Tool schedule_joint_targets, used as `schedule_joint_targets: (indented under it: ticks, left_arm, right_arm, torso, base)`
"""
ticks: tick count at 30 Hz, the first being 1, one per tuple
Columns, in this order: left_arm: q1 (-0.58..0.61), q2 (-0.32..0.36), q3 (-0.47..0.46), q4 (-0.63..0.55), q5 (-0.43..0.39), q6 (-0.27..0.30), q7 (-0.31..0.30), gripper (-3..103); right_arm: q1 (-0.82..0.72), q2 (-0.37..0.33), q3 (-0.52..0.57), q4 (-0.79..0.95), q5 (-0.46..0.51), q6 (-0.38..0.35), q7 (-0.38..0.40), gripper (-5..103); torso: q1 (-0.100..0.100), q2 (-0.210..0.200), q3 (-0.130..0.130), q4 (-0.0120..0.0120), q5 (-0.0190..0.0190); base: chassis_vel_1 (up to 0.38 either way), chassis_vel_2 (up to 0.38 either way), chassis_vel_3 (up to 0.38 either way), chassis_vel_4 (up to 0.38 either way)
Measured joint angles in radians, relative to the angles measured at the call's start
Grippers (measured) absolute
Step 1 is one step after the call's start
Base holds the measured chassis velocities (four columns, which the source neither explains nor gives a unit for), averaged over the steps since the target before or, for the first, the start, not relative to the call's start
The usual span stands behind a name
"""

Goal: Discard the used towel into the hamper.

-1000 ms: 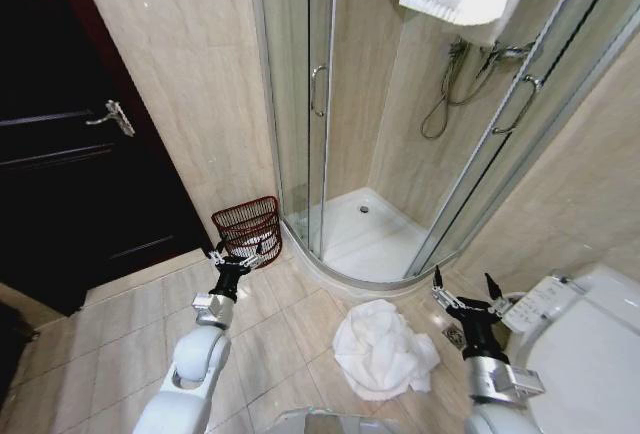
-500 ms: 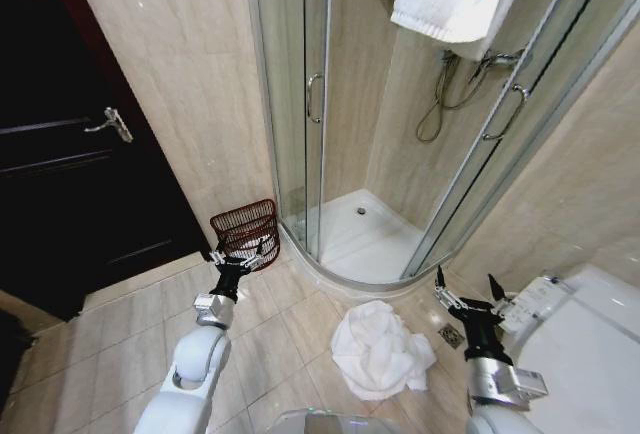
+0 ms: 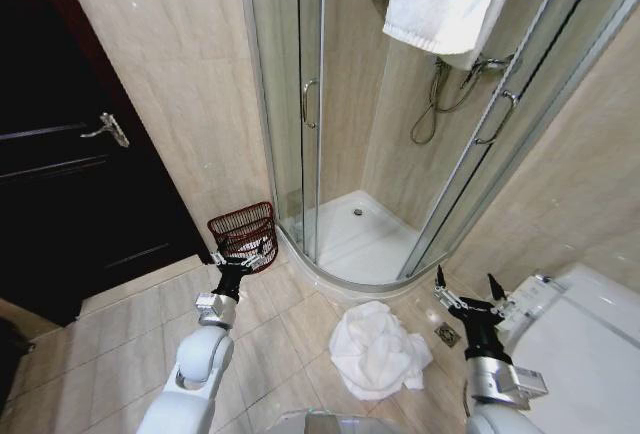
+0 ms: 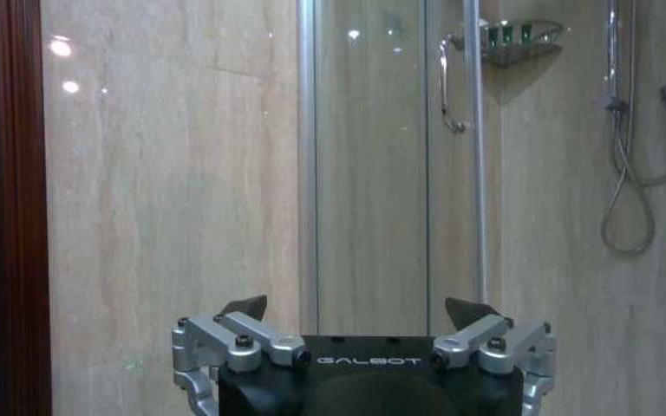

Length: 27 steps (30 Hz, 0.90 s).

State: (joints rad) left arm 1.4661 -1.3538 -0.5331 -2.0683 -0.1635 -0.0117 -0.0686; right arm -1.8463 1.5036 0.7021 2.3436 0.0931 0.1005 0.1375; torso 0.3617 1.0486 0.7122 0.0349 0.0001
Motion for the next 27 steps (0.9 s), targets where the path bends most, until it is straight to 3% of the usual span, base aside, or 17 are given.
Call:
schedule_joint_targets:
  ticks: [27]
  left_arm:
    - [-0.002, -0.003, -0.001, -0.022, 0.005, 0.016, 0.001, 100]
  right_arm:
    - [0.015, -0.011, 0.009, -0.01, 0.013, -0.005, -0.005, 100]
  torso:
    - [0.062, 0.137, 0.075, 0.0, 0.0]
  base:
    - [0.0, 0.0, 0.0, 0.0]
